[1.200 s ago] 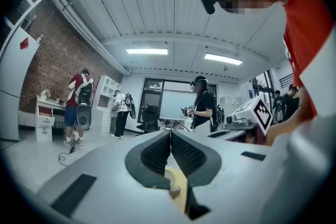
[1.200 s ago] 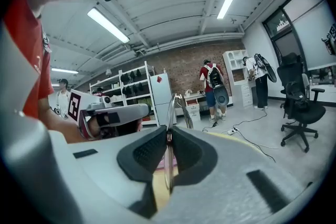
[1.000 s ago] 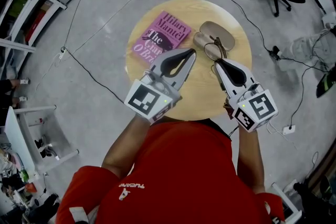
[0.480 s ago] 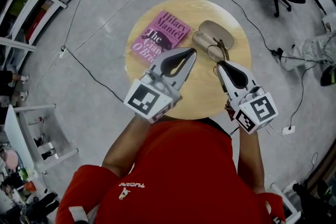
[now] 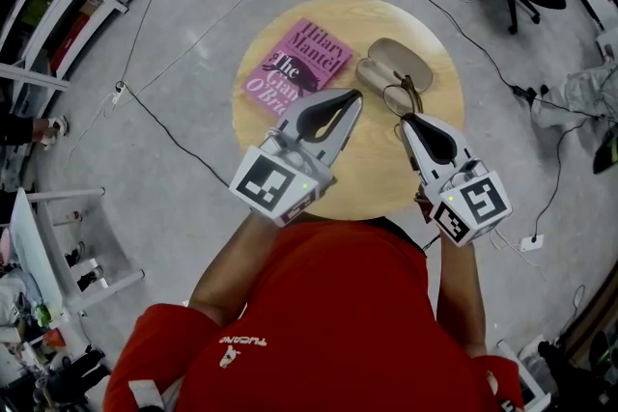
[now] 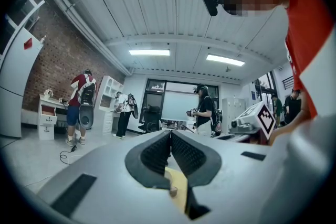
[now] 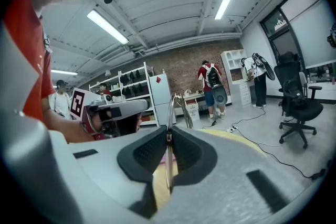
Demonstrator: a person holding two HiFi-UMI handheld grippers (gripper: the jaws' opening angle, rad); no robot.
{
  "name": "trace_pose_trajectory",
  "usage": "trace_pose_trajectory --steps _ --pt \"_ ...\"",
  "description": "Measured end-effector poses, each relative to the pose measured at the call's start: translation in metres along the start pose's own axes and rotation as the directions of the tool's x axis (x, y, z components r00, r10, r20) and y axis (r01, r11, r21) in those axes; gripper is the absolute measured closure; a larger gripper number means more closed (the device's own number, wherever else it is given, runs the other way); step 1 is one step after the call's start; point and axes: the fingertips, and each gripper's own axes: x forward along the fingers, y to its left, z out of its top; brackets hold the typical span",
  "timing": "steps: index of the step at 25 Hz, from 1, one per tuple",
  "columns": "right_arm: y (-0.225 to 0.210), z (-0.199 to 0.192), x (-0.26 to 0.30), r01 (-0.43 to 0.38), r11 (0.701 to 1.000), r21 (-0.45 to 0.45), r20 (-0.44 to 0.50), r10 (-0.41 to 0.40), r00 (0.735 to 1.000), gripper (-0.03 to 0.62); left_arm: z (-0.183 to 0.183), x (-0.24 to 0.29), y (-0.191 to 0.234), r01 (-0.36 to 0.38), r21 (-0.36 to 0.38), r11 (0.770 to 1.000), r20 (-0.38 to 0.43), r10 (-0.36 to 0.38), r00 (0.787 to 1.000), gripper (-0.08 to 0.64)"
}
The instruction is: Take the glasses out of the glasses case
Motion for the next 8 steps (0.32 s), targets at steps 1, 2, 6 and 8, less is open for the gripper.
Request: trace_pose_trajectory --steps 1,2,6,8 --pt "-0.0006 -0.0009 0.0001 0.000 1.000 0.001 -0.001 0.000 1.000 0.563 -0.0003 0.0000 0.0001 -0.001 0.000 1.000 -0.001 0.001 1.000 0.549" --pt "-0.0014 -0.0017 0.0004 0.000 1.000 0.002 -0.002 0.000 1.000 0.562 -0.0007 0.0000 0.0005 -0.003 -0.001 1.000 -0.001 0.003 1.000 0.551" --pt "-0.0044 -0.0040 0.0010 0.003 1.000 0.006 -0.004 -0.003 1.000 0.563 -0.0015 0.0004 0.0026 -0.010 -0.003 1.000 0.001 0.010 1.000 0.549" --pt "-0.0059 -0.0048 0.0009 0.007 1.000 0.008 -0.005 -0.007 1.000 0.562 -0.0012 0.0004 0.0033 -0.012 -0.004 1.000 0.003 0.012 1.000 0.551"
